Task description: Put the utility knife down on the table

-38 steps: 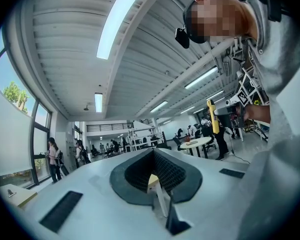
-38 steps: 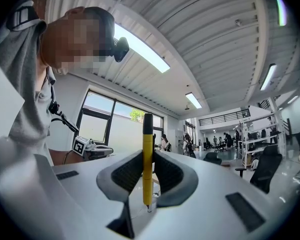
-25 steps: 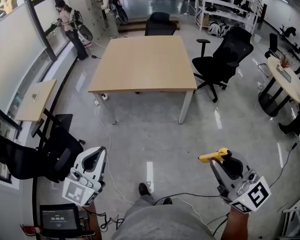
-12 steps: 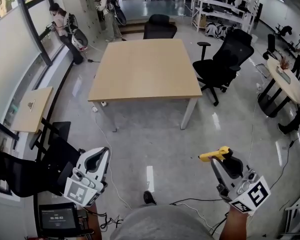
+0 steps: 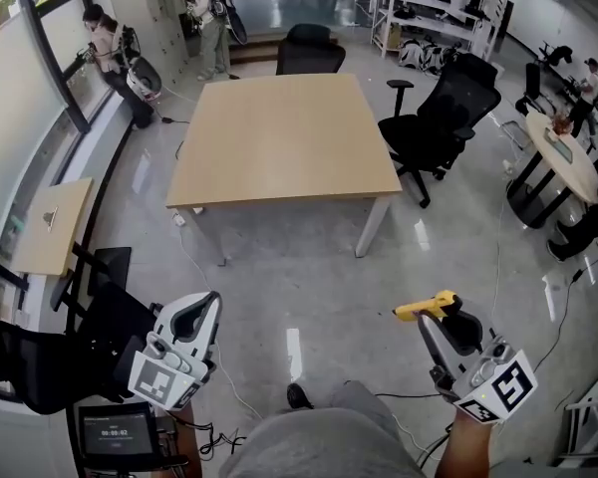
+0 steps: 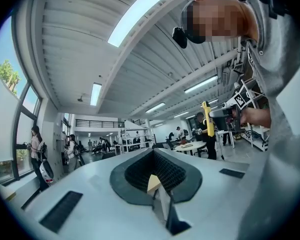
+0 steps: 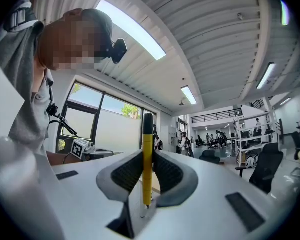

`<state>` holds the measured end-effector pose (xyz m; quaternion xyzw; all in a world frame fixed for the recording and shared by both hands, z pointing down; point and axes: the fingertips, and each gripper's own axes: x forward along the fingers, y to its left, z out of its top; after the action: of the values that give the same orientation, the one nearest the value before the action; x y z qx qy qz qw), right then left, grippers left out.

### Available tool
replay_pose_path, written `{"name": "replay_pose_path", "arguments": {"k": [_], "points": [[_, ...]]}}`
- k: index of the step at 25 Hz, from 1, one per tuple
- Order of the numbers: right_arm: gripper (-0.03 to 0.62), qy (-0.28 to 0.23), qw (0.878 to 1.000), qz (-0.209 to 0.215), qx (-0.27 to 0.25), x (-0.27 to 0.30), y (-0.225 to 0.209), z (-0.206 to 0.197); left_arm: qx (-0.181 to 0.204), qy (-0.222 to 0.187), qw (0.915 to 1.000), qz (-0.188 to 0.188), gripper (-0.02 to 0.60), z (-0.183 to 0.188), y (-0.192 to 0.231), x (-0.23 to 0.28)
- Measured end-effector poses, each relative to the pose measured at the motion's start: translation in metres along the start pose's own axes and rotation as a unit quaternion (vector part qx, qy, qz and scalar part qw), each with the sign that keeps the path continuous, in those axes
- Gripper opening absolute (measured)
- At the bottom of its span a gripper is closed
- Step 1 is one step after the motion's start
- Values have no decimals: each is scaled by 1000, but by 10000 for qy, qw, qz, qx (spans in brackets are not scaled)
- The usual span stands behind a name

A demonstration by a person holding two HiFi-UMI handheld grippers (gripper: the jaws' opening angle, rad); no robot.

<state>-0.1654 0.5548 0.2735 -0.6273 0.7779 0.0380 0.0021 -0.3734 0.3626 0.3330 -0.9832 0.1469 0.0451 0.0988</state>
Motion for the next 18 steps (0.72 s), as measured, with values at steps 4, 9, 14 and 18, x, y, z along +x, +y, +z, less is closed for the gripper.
{"name": "replay_pose_path", "arguments": {"k": [4,9,14,18], "points": [[72,53,10000,-38,15,9,-17,-2,-52,34,9999,-82,5,-6,3,19],[72,65,10000,-10,75,28,-48,-1,-52,48,10000,-12,5,-5,19,47],[72,10,9999,109,125,46,-87,5,22,28,10000,91,5,3,31,83],[72,15,9997,197,128,58,-116,5,40,24,9998,179,5,3,38,111]]}}
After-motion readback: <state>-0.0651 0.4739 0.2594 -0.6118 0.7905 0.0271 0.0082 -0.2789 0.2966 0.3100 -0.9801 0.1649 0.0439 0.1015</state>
